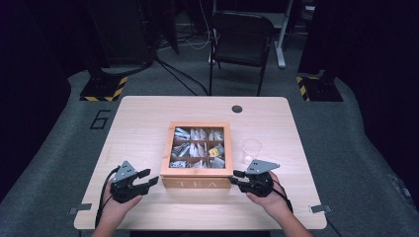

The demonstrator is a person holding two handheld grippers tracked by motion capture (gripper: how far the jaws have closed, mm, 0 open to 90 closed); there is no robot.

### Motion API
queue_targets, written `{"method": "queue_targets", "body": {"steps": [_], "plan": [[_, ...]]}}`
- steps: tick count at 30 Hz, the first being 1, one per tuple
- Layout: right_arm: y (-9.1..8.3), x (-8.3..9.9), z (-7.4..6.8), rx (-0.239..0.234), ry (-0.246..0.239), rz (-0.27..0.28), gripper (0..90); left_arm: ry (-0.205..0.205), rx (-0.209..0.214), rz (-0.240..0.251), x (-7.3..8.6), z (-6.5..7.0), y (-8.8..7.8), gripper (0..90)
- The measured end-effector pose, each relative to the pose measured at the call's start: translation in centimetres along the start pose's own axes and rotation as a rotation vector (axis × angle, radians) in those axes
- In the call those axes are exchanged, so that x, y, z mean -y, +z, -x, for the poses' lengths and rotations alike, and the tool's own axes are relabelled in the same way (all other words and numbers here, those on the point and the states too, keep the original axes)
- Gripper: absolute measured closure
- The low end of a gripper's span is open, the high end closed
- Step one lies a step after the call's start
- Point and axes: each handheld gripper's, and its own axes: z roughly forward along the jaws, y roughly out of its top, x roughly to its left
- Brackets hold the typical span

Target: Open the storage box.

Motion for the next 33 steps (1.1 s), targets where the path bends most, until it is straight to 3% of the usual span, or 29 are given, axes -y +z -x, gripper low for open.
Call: {"method": "queue_targets", "body": {"steps": [10, 16, 23, 33], "plan": [[-0.3, -0.2, 0.1, -0.004, 0.016, 0.026, 68.1, 0.028, 0.042, 0.029, -0.4, 1.0, 0.6, 52.0], [-0.3, -0.3, 0.1, -0.011, 0.020, 0.035, 68.3, 0.030, 0.060, 0.018, -0.7, 1.4, 1.1, 53.2], [-0.3, -0.3, 0.2, -0.009, 0.014, 0.032, 68.2, 0.039, 0.060, 0.012, -1.0, 1.7, 1.8, 54.3], [-0.3, -0.2, 0.1, -0.008, 0.018, 0.028, 68.2, 0.015, 0.051, 0.043, -1.3, 1.9, 2.2, 55.6]]}}
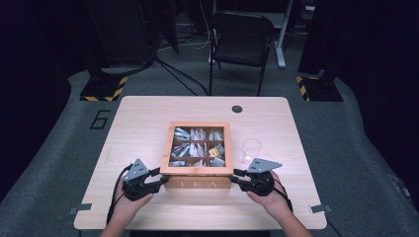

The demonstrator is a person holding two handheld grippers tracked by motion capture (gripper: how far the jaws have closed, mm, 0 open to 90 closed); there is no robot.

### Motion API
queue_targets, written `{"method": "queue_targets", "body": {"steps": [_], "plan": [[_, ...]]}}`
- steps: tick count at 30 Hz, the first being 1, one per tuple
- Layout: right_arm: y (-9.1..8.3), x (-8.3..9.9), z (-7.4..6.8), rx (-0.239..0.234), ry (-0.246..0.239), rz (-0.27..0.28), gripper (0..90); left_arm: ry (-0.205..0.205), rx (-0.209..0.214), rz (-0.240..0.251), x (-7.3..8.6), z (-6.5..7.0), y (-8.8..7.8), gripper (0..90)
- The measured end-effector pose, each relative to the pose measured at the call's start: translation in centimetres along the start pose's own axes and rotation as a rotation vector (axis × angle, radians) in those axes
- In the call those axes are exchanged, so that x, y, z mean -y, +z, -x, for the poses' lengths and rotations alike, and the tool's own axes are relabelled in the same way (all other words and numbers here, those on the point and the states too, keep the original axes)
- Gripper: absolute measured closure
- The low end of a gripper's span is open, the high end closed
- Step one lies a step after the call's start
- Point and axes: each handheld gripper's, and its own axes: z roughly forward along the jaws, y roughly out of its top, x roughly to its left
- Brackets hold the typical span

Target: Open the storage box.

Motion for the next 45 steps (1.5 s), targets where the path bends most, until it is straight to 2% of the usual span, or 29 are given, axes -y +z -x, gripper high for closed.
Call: {"method": "queue_targets", "body": {"steps": [10, 13, 22, 26, 30, 37, 40, 45], "plan": [[-0.1, -0.1, 0.1, -0.005, 0.003, 0.017, 68.3, 0.015, -0.007, -0.007, -0.5, 0.0, -0.2, 57.7], [-0.2, -0.2, 0.1, -0.007, 0.011, 0.027, 68.3, 0.007, -0.014, 0.009, -0.6, 0.1, -0.1, 57.8], [-0.4, -0.3, 0.1, -0.002, 0.009, 0.044, 68.3, 0.000, -0.010, 0.000, -1.0, 0.0, -0.3, 57.7], [-0.6, -0.4, 0.3, -0.001, 0.010, 0.060, 67.4, -0.015, 0.005, 0.000, -1.6, -0.2, -0.5, 57.8], [-0.7, -0.4, 0.5, -0.007, 0.045, 0.061, 65.6, -0.033, 0.007, 0.020, -2.0, -0.2, -0.6, 58.0], [-0.7, -0.8, 0.5, 0.018, 0.032, 0.058, 63.1, -0.035, 0.010, 0.032, -2.6, -0.5, -0.7, 59.4], [-0.8, -1.2, 0.8, 0.032, 0.031, 0.072, 61.3, -0.022, -0.001, 0.035, -3.2, -0.6, -0.9, 60.5], [-0.8, -1.6, 1.2, 0.042, 0.027, 0.069, 59.2, -0.028, -0.002, 0.046, -3.7, -0.9, -1.1, 60.4]]}}
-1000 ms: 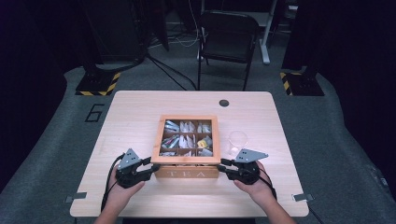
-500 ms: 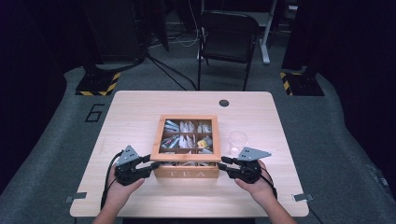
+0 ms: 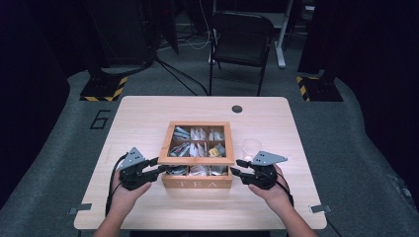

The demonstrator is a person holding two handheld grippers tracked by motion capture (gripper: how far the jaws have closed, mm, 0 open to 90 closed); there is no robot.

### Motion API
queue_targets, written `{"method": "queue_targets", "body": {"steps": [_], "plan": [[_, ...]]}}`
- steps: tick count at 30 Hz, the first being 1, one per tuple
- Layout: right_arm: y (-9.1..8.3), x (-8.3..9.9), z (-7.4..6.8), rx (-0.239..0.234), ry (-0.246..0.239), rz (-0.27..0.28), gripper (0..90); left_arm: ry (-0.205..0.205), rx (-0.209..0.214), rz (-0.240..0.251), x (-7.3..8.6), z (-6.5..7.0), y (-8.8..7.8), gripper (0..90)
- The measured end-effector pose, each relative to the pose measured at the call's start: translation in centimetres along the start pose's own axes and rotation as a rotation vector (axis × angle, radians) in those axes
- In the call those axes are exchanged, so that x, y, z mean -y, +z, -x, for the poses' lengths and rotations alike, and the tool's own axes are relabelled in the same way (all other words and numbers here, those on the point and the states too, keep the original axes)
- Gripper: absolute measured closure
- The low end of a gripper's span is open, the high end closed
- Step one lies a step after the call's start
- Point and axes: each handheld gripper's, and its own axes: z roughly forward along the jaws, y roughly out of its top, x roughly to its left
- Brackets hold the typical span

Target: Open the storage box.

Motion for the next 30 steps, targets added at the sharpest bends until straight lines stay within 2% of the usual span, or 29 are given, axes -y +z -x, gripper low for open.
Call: {"method": "queue_targets", "body": {"steps": [10, 15, 18, 22, 28, 30], "plan": [[0.1, -0.8, 0.4, 0.016, -0.003, 0.013, 56.1, 0.002, -0.020, 0.002, -0.7, -0.2, -0.2, 60.3], [0.4, -1.3, 0.5, 0.003, 0.010, 0.030, 55.5, -0.009, -0.029, 0.012, -1.0, -0.3, -0.3, 60.1], [0.5, -1.6, 0.6, 0.002, 0.010, 0.034, 54.5, 0.014, -0.044, 0.016, -1.2, -0.3, -0.4, 58.9], [0.7, -2.0, 0.7, 0.011, 0.011, 0.045, 54.0, 0.023, -0.055, 0.027, -1.6, -0.3, -0.5, 59.0], [0.7, -2.6, 0.8, 0.023, -0.008, 0.058, 51.3, 0.034, -0.055, 0.037, -2.2, -0.4, -0.6, 59.1], [0.7, -2.8, 0.9, 0.028, 0.007, 0.055, 49.8, 0.039, -0.054, 0.033, -2.3, -0.4, -0.6, 59.0]]}}
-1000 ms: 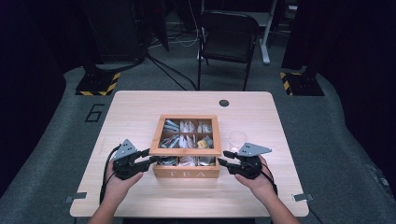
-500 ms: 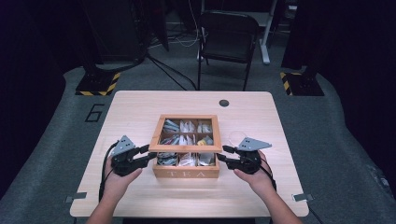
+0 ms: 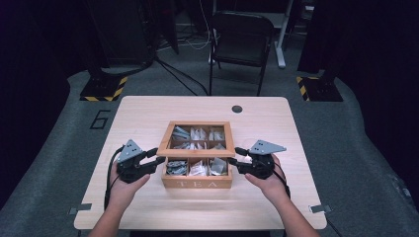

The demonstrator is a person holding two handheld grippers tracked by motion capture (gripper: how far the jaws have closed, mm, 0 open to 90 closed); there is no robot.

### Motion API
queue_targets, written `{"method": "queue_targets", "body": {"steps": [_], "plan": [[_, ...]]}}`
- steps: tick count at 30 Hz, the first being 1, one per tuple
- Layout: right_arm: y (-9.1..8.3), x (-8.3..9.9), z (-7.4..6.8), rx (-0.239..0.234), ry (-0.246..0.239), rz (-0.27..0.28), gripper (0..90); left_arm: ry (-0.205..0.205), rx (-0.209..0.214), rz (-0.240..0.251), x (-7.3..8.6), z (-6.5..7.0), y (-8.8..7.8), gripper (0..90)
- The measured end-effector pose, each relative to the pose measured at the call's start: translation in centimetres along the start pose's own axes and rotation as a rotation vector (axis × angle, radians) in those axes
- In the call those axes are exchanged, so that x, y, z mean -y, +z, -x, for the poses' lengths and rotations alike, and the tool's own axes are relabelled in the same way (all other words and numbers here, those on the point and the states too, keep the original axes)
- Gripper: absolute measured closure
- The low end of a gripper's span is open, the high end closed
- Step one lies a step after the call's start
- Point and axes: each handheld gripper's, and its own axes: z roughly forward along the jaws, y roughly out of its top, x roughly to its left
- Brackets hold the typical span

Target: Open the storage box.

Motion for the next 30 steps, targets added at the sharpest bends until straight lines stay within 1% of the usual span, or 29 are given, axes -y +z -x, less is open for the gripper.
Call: {"method": "queue_targets", "body": {"steps": [2, 3, 5, 7, 13, 14, 15, 17, 19, 20, 22, 24, 27, 30], "plan": [[0.0, -0.1, 0.1, -0.001, 0.008, -0.006, 49.1, -0.001, -0.002, 0.005, 0.0, 0.0, 0.0, 59.0], [0.0, -0.2, 0.2, 0.005, -0.003, 0.004, 48.1, 0.004, -0.002, 0.005, -0.1, 0.0, 0.0, 59.0], [0.0, -0.3, 0.3, 0.002, -0.006, 0.006, 47.7, 0.006, 0.000, 0.002, -0.2, -0.1, 0.0, 59.0], [0.0, -0.6, 0.2, 0.016, -0.017, 0.011, 47.3, 0.011, -0.002, 0.006, -0.4, -0.1, 0.0, 59.0], [0.1, -1.3, 0.3, 0.021, -0.025, 0.026, 46.8, 0.013, 0.002, 0.008, -0.8, -0.3, -0.1, 59.1], [0.2, -1.4, 0.3, 0.020, -0.033, 0.025, 46.9, 0.019, 0.005, 0.005, -1.0, -0.4, -0.1, 59.0], [0.2, -1.5, 0.3, 0.022, -0.040, 0.024, 47.0, 0.012, 0.004, 0.011, -1.1, -0.4, -0.1, 59.0], [0.3, -1.6, 0.4, 0.022, -0.047, 0.028, 47.0, 0.014, 0.009, 0.009, -1.3, -0.5, -0.1, 59.1], [0.5, -1.8, 0.4, 0.028, -0.045, 0.031, 46.9, 0.019, 0.005, 0.015, -1.5, -0.6, -0.1, 59.1], [0.5, -1.8, 0.4, 0.031, -0.041, 0.032, 47.1, 0.016, 0.011, 0.010, -1.6, -0.7, -0.2, 59.1], [0.6, -2.0, 0.6, 0.026, -0.042, 0.038, 47.2, 0.010, 0.010, 0.019, -1.7, -0.7, -0.1, 59.0], [0.6, -2.2, 0.7, 0.027, -0.031, 0.044, 47.7, 0.010, 0.011, 0.021, -1.8, -0.8, -0.1, 59.0], [0.6, -2.4, 0.8, 0.026, -0.031, 0.050, 48.0, 0.008, 0.017, 0.017, -2.0, -0.9, -0.2, 59.0], [0.7, -2.6, 0.9, 0.029, -0.032, 0.053, 48.7, 0.007, 0.014, 0.026, -2.2, -1.0, -0.1, 59.0]]}}
